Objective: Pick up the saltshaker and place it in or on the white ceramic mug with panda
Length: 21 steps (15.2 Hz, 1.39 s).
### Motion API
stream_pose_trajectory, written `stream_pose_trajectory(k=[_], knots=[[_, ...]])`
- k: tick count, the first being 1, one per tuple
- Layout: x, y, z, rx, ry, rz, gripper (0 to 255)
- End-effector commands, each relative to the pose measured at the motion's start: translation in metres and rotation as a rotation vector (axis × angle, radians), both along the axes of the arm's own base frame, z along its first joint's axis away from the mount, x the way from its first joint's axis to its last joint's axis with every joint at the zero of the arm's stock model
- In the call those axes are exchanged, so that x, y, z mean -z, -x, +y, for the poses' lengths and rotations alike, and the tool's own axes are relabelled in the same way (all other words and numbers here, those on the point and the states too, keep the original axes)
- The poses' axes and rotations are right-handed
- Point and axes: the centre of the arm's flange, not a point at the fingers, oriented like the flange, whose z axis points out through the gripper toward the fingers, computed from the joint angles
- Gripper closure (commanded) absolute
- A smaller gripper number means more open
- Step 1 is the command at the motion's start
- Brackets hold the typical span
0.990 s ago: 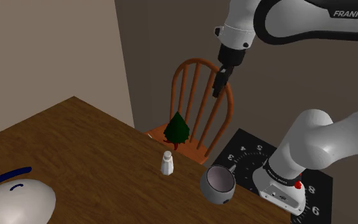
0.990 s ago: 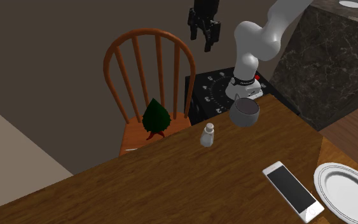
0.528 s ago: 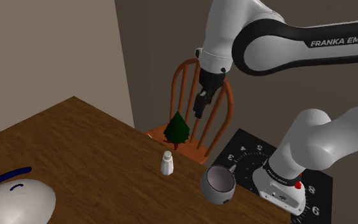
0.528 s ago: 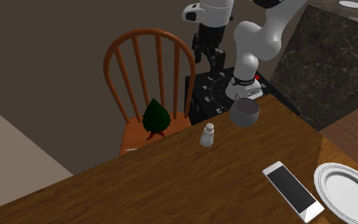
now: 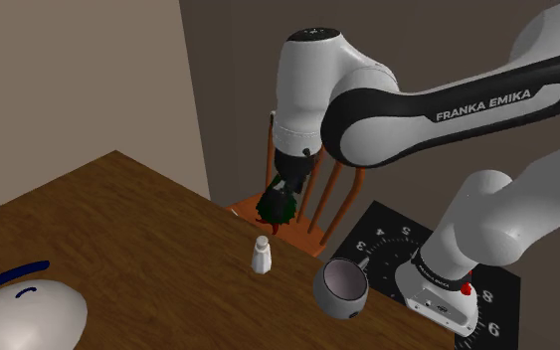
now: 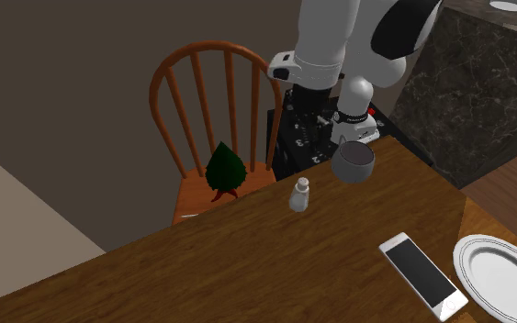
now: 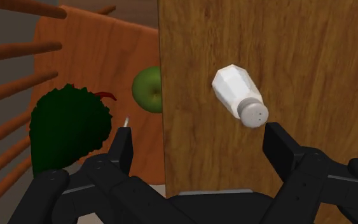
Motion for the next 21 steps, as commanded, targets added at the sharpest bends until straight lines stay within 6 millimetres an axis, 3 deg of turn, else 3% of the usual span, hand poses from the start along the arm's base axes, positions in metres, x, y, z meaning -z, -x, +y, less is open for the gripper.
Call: stream_pose_trajectory(k=[1, 5, 13, 21], knots=[[0.016, -0.004, 0.023, 0.005, -0.004, 0.004, 0], [0.043, -0.012, 0.066, 0.012, -0.007, 0.010, 0], [0.083, -0.012, 0.066, 0.012, -0.007, 0.010, 0], [0.083, -0.012, 0.066, 0.012, -0.007, 0.010, 0]])
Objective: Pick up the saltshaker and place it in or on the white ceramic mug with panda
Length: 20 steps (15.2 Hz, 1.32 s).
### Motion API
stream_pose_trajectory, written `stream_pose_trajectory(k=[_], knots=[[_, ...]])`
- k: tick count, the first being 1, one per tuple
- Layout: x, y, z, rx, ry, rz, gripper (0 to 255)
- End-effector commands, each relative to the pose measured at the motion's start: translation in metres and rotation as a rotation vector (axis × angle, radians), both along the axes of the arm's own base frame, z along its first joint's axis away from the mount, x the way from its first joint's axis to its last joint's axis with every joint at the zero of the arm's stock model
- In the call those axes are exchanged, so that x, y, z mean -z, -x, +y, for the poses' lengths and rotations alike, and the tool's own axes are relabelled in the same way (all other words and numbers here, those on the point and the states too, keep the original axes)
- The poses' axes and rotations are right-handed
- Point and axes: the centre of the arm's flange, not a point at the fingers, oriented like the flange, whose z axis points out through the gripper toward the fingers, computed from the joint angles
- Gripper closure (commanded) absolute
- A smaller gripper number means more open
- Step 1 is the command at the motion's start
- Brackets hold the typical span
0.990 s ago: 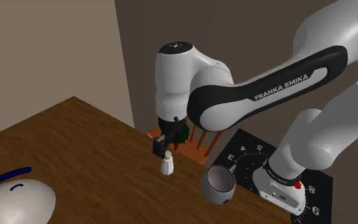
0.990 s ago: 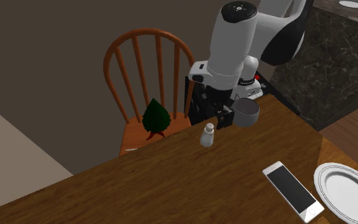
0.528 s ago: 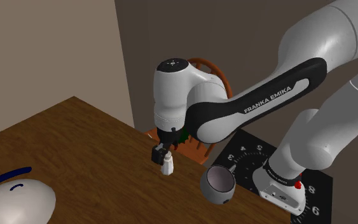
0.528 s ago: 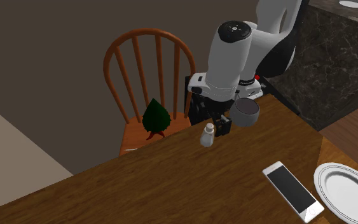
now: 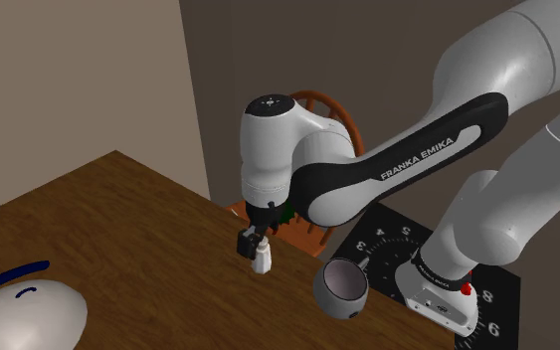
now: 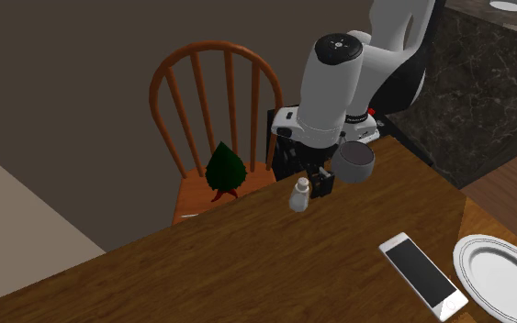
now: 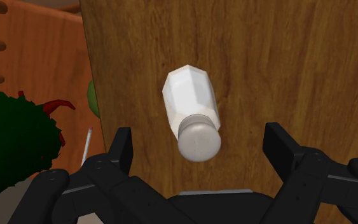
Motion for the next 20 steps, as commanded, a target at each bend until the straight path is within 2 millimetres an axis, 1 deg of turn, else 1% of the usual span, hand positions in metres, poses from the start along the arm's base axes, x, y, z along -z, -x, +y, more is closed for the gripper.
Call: stream_pose_trajectory(k=[1, 10, 20], knots=[[0.000, 0.000, 0.000, 0.000, 0.000, 0.000, 255], [0.000, 0.000, 0.000, 0.000, 0.000, 0.000, 255], [-0.053, 0.000, 0.000, 0.000, 0.000, 0.000, 255]])
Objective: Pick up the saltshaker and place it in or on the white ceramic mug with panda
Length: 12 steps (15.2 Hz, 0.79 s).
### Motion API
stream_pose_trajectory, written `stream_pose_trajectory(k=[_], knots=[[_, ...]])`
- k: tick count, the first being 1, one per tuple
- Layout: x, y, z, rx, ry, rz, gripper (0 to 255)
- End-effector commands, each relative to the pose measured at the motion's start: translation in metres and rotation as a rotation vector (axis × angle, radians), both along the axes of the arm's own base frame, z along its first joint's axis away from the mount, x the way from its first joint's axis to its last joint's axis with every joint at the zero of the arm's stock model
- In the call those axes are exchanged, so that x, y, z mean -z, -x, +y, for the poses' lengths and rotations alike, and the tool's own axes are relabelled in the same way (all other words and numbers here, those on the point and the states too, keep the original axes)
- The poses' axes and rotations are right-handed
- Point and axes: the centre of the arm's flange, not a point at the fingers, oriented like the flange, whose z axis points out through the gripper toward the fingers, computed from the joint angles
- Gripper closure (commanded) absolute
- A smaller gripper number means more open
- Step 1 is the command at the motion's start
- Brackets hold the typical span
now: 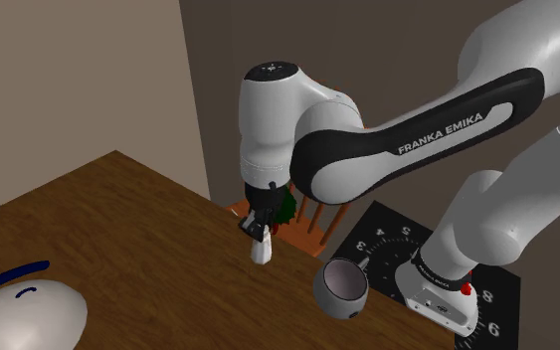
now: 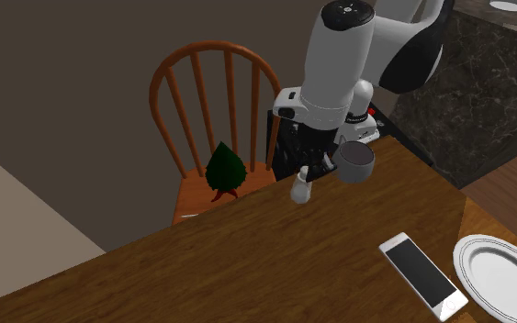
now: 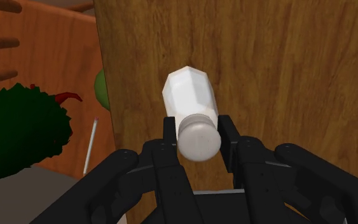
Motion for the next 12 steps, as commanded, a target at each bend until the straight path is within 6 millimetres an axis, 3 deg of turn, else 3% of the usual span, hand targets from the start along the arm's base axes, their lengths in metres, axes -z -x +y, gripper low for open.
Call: stream_pose_trajectory(k=[1, 12], knots=[[-0.012, 0.000, -0.001, 0.000, 0.000, 0.000, 255], [-0.070, 0.000, -0.001, 0.000, 0.000, 0.000, 255]])
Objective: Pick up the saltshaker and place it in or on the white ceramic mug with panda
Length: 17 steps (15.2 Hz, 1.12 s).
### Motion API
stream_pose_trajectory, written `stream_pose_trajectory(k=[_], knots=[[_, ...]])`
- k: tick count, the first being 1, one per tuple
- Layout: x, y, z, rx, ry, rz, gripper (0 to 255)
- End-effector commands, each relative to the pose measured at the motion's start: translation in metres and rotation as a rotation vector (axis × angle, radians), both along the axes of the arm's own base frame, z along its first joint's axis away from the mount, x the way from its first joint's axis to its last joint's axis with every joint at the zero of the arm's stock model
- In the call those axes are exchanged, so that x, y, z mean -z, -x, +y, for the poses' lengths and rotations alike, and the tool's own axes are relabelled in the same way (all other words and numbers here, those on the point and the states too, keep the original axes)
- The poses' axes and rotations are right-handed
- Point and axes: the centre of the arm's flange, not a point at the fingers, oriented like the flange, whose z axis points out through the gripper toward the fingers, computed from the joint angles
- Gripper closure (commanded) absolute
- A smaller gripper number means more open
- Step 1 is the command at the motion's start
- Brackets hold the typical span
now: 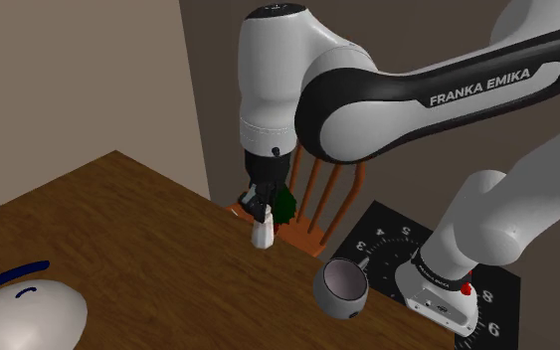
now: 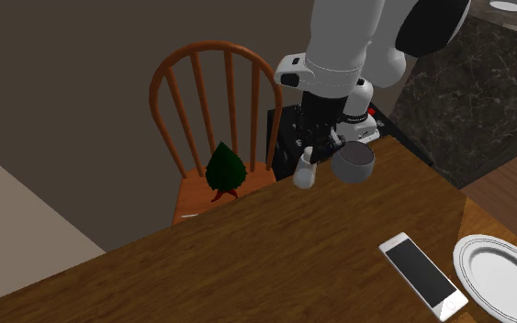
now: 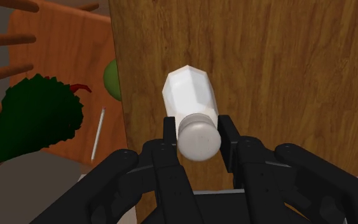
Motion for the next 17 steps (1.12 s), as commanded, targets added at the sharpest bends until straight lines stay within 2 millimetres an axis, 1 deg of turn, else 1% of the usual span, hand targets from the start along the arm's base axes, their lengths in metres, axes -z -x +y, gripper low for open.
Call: stream_pose_trajectory(k=[1, 10, 11, 17], knots=[[-0.011, 0.000, 0.001, 0.000, 0.000, 0.000, 255], [-0.058, 0.000, 0.001, 0.000, 0.000, 0.000, 255], [-0.061, 0.000, 0.001, 0.000, 0.000, 0.000, 255], [-0.080, 0.071, -0.027, 0.000, 0.000, 0.000, 255]])
